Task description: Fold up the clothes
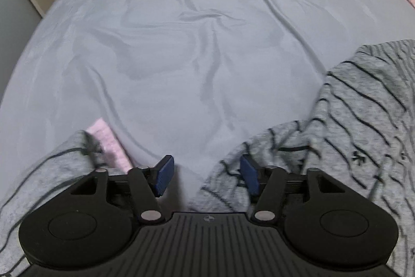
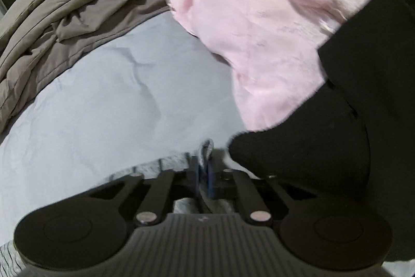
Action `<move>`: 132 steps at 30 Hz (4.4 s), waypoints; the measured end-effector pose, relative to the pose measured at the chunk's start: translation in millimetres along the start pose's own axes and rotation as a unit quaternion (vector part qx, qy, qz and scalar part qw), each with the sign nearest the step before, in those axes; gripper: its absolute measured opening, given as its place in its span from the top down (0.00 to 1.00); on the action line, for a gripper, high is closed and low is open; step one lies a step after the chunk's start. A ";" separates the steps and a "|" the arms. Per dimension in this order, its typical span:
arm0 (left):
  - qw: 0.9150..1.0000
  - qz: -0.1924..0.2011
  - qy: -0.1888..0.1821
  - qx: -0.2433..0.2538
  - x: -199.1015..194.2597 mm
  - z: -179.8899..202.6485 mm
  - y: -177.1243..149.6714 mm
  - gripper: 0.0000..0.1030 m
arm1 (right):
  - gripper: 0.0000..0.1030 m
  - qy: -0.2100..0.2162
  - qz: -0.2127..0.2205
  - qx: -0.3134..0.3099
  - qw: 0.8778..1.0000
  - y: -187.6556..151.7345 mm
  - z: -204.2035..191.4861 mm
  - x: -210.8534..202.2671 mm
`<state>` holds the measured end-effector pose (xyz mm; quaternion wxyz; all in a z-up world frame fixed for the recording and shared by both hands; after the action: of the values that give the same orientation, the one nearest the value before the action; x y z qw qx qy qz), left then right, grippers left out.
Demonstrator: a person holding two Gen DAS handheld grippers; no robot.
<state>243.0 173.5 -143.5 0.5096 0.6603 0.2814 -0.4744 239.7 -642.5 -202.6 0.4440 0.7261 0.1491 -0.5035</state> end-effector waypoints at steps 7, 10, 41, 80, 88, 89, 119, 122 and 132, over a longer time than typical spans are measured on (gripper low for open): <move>0.999 -0.025 -0.019 0.021 -2.9 16.0 -0.2 0.98 | 0.95 0.004 0.064 -0.003 0.998 39.4 -28.6 -43.4; 1.000 -0.009 -0.001 0.011 -15.0 12.7 5.8 0.98 | 0.95 0.010 0.098 -0.006 0.995 62.4 -43.4 -74.9; 0.998 0.059 0.014 0.016 -119.7 9.4 -39.8 0.99 | 0.95 0.011 0.110 0.127 0.986 -71.1 166.5 -186.9; 0.967 -0.094 -0.092 0.220 -147.1 88.6 -205.0 0.99 | 0.94 -0.032 0.011 0.157 0.987 -193.5 275.4 -205.4; 0.968 -0.087 -0.116 0.207 -154.2 91.7 -204.3 0.87 | 0.88 -0.071 0.021 0.157 0.985 -191.2 292.8 -214.6; 0.969 -0.073 -0.124 0.199 -159.0 92.0 -200.9 0.87 | 0.88 -0.068 0.024 0.158 0.985 -189.7 294.7 -216.9; 0.970 0.025 -0.153 0.186 -105.5 196.1 -107.7 0.77 | 0.94 0.050 0.007 0.064 0.997 -147.2 171.1 -139.4; 0.967 0.017 -0.161 0.196 -100.9 203.3 -106.4 0.77 | 0.95 0.053 0.038 0.065 0.996 -134.1 170.0 -158.0; 0.964 -0.011 -0.161 0.211 -87.5 211.9 -113.4 0.77 | 0.95 0.022 0.106 0.049 0.993 -67.8 138.5 -156.4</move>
<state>39.8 20.6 -116.1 0.3919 0.6652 0.0963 -0.6282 41.6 -678.4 -114.8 0.4554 0.7693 0.0565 -0.4445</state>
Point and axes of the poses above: each gripper's, at about its wrist camera, not at the fingertips, and x roughly the way its jaws point, z to its right, y to its top, the point moved 4 cm from there along x, roughly the way its jaws point, and after that the axes turned 5 degrees about -y, right-handed, at the moved point
